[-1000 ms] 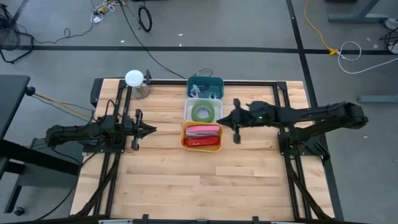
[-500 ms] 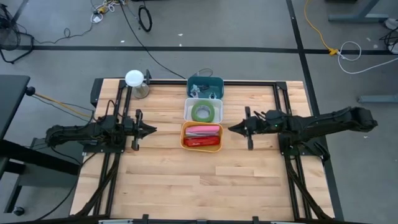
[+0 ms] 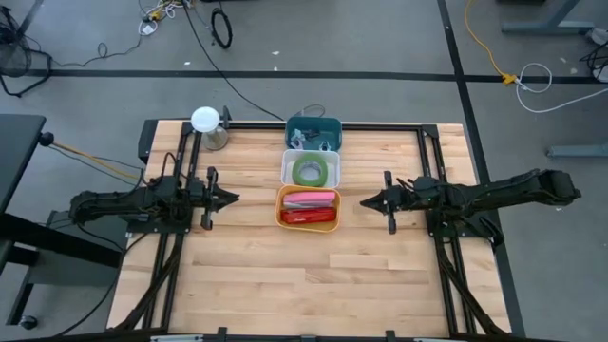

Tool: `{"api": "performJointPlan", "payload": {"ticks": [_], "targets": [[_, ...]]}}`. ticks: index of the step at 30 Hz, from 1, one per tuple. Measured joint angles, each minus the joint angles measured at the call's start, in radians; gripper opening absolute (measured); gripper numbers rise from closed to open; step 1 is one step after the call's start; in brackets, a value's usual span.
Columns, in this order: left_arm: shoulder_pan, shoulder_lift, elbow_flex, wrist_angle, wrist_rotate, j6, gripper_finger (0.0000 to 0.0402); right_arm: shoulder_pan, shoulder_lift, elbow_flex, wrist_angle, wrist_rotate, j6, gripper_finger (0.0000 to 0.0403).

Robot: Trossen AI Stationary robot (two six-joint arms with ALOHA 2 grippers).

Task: Pick and place Stapler, Stapler remover, tape
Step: Return to Home Position

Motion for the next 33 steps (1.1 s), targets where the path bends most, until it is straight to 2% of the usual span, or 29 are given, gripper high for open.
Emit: {"api": "performJointPlan", "payload": {"ticks": [16,24,33], "targets": [[0.0,0.0,0.0,-0.002,0.0,0.0,0.0037,0.0,-0.223,-0.135,-0.001,0.0,-0.011,0.0],[0.0,0.0,0.0,-0.002,0.0,0.0,0.0037,0.0,-0.301,-0.14,-0.043,0.0,-0.051,0.0],[0.0,0.0,0.0,-0.002,0.0,0.0,0.0037,0.0,-0.43,-0.14,-0.2,-0.003,-0.052,0.0]]}}
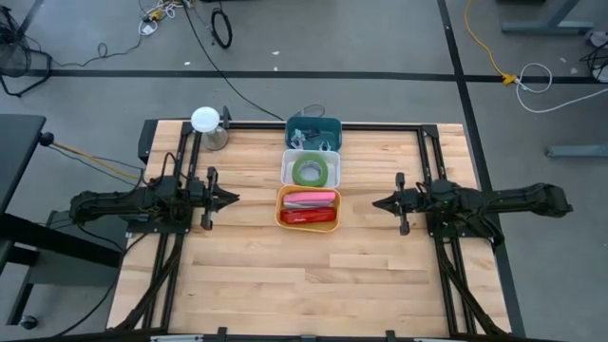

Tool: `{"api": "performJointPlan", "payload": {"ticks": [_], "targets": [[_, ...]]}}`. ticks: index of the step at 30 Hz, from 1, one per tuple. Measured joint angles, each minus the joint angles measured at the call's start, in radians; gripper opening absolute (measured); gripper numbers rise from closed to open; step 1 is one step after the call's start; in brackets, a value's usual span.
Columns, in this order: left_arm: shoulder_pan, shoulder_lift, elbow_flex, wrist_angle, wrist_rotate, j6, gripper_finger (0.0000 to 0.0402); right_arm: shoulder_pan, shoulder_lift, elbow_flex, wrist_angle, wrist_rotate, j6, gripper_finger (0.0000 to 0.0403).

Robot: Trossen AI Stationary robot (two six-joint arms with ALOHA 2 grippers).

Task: Pick and place Stapler, Stapler remover, tape
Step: Return to Home Position

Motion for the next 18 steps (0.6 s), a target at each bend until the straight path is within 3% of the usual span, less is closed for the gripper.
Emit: {"api": "performJointPlan", "payload": {"ticks": [11,18], "targets": [[0.0,0.0,0.0,0.0,0.0,0.0,0.0037,0.0,-0.159,0.0,-0.145,-0.051,0.001,0.0],[0.0,0.0,0.0,0.0,0.0,0.0,0.0037,0.0,-0.198,0.0,-0.144,-0.05,0.006,0.0]]}}
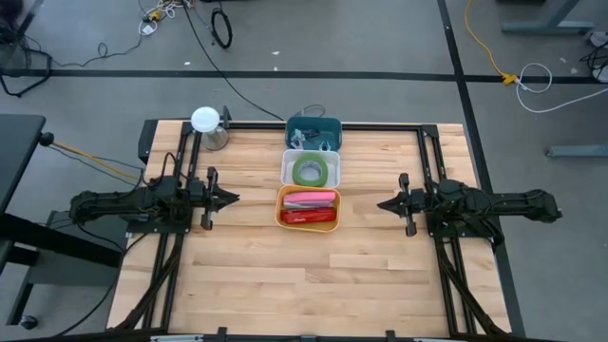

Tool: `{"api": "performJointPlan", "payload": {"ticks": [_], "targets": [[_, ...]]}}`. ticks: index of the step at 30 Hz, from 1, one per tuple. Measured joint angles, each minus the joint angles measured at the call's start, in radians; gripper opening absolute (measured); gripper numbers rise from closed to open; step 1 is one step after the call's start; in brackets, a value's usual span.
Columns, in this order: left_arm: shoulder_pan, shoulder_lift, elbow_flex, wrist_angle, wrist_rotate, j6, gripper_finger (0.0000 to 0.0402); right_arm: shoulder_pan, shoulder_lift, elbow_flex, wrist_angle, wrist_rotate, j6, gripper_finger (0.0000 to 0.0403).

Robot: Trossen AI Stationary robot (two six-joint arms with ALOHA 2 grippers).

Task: Pick and place Stapler, Stapler remover, tape
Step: Return to Home Position

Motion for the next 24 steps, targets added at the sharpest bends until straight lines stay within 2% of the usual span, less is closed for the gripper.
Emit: {"api": "performJointPlan", "payload": {"ticks": [18,24], "targets": [[0.0,0.0,0.0,0.0,0.0,0.0,0.0037,0.0,-0.089,0.0,0.0,0.001,0.002,0.0],[0.0,0.0,0.0,0.0,0.0,0.0,0.0037,0.0,-0.115,0.0,0.0,0.001,0.047,0.0]]}}
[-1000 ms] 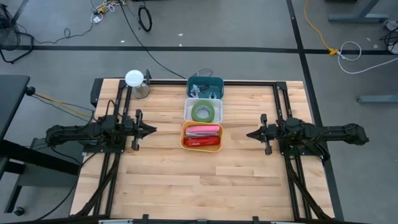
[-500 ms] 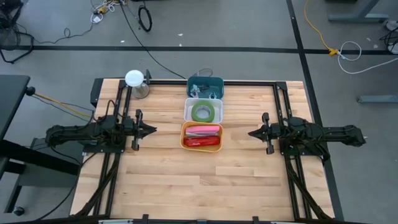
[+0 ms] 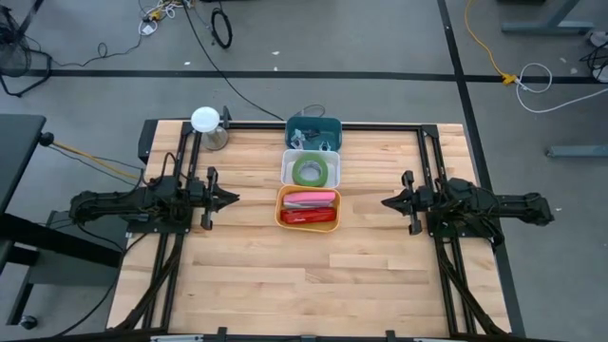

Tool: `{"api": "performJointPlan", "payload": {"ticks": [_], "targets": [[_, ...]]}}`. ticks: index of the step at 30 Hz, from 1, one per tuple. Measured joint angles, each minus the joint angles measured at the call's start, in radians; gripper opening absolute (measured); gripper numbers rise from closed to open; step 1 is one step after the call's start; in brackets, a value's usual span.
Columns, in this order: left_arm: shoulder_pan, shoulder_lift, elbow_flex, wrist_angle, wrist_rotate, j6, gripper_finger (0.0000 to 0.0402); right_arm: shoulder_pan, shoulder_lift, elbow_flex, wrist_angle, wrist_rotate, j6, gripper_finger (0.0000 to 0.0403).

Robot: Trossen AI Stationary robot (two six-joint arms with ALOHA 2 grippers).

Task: Pick and place Stapler, Stapler remover, tape
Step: Return to Home Position

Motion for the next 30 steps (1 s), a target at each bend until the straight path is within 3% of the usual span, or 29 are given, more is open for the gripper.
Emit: {"api": "performJointPlan", "payload": {"ticks": [16,30], "targets": [[0.0,0.0,0.0,0.0,0.0,0.0,0.0037,0.0,-0.006,0.0,0.0,0.007,0.0,0.0001],[0.0,0.0,0.0,0.0,0.0,0.0,0.0037,0.0,-0.006,0.0,0.001,0.007,0.0,0.0024]]}}
